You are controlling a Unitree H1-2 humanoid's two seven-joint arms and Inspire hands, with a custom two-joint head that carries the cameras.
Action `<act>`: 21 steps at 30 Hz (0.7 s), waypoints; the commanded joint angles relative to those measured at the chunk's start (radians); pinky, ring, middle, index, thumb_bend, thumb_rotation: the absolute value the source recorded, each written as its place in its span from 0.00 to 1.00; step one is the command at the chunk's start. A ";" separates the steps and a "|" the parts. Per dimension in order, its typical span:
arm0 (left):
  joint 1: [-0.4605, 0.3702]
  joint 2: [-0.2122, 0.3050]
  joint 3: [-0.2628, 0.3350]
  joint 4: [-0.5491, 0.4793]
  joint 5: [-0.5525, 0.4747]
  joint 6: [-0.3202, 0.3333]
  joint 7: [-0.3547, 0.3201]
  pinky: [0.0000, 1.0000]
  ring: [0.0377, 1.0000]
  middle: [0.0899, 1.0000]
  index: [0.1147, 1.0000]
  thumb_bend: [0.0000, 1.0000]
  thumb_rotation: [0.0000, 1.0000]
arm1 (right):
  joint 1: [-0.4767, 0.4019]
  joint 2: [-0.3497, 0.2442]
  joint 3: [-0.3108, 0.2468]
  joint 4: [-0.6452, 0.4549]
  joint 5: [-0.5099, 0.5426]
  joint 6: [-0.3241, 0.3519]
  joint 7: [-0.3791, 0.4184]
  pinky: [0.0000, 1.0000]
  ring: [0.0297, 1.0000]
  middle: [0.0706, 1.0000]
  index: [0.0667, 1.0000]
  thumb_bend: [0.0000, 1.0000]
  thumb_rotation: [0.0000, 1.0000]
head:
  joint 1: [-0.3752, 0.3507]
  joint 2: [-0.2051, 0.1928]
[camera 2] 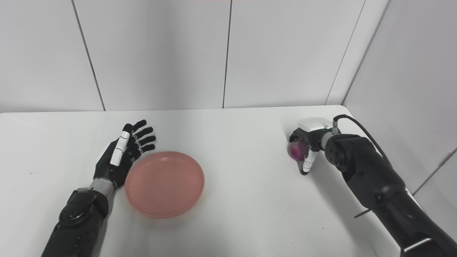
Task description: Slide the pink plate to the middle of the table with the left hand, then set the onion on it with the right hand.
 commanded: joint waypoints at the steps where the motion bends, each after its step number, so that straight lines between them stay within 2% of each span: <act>1: 0.078 0.006 -0.005 0.087 0.025 0.080 0.021 0.75 0.78 0.81 0.81 0.76 0.81 | -0.043 -0.018 -0.025 -0.009 0.010 -0.032 -0.036 0.60 0.77 0.82 0.79 1.00 0.10 | 0.001 0.000; 9: 0.080 0.005 -0.007 0.087 0.028 0.080 0.024 0.75 0.78 0.81 0.81 0.77 0.80 | -0.047 -0.022 -0.017 -0.013 0.013 -0.032 -0.035 0.56 0.72 0.80 0.78 0.99 0.10 | 0.002 0.003; 13: 0.079 0.005 -0.006 0.094 0.025 0.078 0.022 0.75 0.77 0.82 0.81 0.76 0.81 | -0.050 -0.026 -0.012 -0.007 0.008 -0.031 -0.028 0.57 0.71 0.77 0.75 0.97 0.09 | 0.002 0.003; 21: 0.078 0.007 -0.006 0.096 0.025 0.078 0.019 0.75 0.77 0.82 0.81 0.76 0.81 | -0.044 -0.040 0.001 0.002 -0.020 -0.013 -0.010 0.55 0.69 0.76 0.74 0.99 0.10 | 0.002 0.006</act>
